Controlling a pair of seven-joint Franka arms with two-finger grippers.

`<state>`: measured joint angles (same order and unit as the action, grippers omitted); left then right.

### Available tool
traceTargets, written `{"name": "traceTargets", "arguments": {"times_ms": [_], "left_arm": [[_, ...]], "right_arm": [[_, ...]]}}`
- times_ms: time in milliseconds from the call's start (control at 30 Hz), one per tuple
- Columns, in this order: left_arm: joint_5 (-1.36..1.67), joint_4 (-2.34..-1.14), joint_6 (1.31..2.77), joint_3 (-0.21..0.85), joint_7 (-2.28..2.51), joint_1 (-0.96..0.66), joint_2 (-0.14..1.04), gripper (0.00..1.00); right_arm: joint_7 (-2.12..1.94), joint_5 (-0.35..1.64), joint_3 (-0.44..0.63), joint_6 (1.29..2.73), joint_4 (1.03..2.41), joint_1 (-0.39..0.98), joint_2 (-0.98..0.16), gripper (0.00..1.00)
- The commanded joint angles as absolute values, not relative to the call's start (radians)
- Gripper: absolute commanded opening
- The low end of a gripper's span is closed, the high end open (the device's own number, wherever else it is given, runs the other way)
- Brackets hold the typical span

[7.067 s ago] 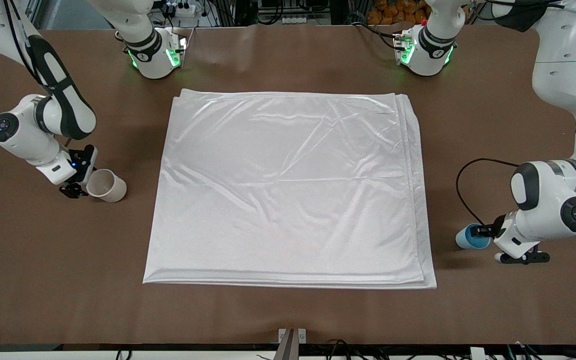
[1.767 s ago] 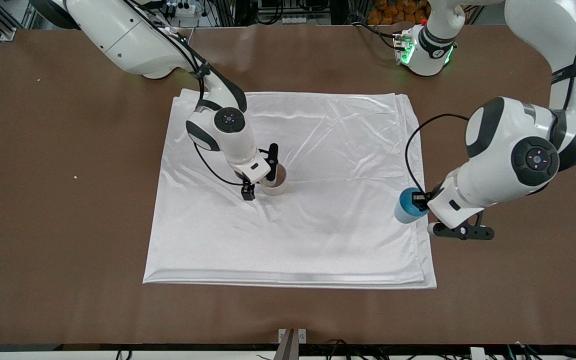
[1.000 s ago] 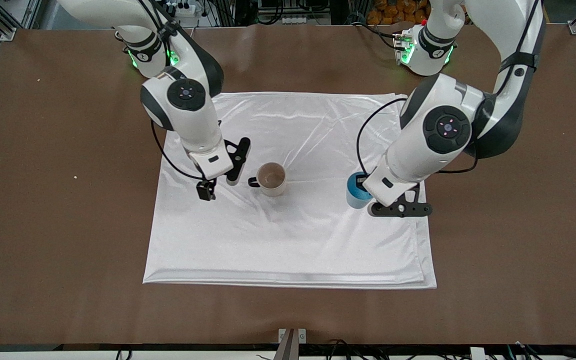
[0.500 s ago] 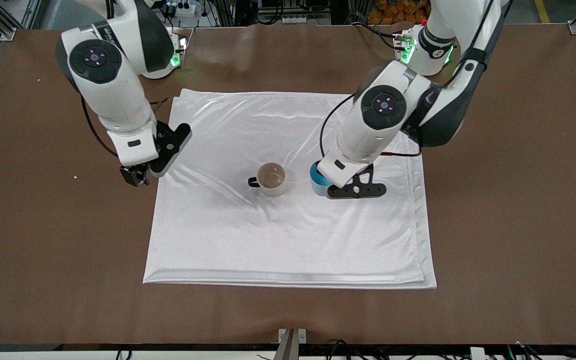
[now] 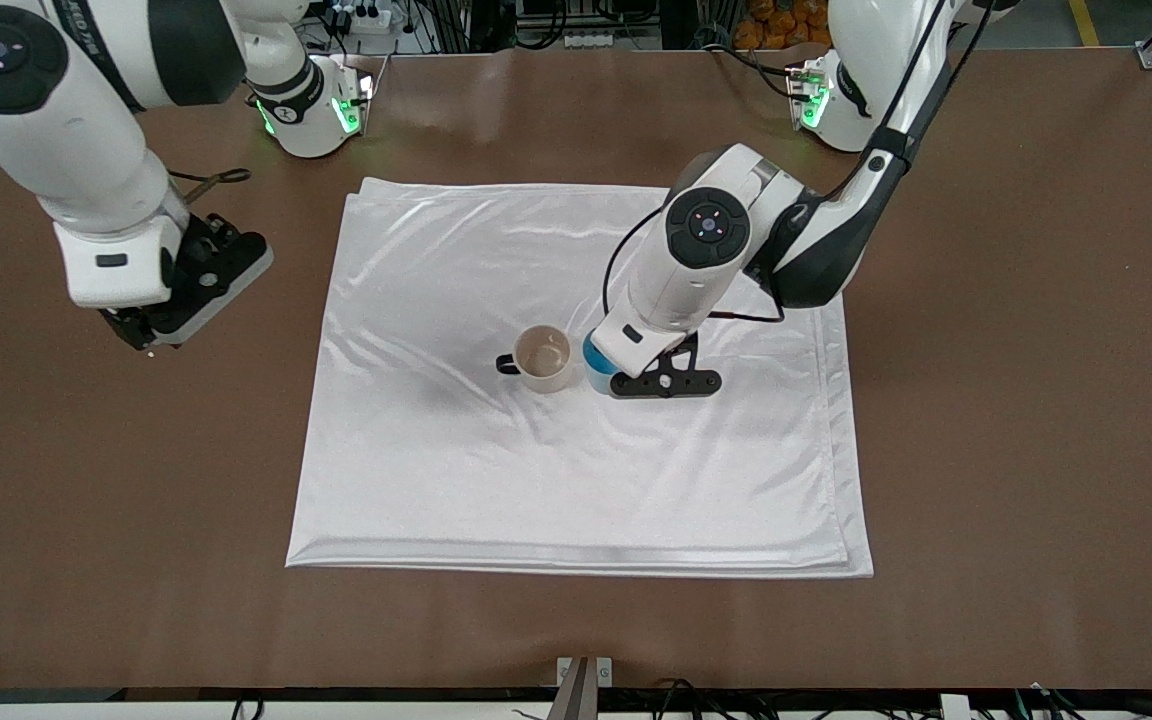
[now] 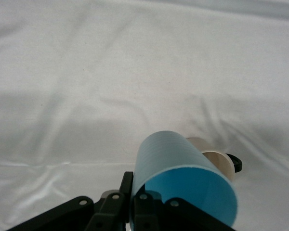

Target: Place blue cup into white mug on cloth

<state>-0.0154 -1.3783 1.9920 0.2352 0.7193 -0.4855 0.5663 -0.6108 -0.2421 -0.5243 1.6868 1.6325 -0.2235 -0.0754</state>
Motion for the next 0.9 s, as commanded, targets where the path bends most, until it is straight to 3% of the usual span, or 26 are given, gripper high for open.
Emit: {"name": "traceTargets", "arguments": {"times_ms": [0, 200, 867], "left_arm": [[0.002, -1.364, 2.026, 0.224, 0.75, -0.518, 0.578, 0.0], [0.0, -1.364, 2.037, 0.218, 0.776, -0.561, 0.603, 0.0], [-0.002, -1.367, 2.148, 0.216, 0.842, -0.629, 0.673, 0.0]], "right_arm": [[-0.598, -0.18, -0.537, 1.631, 1.588, -0.296, -0.064, 1.0], [-0.597, -0.152, -0.537, 1.631, 1.577, -0.367, -0.067, 1.0], [-0.178, -0.107, -0.538, 1.571, 1.474, -0.377, -0.077, 1.0]]}}
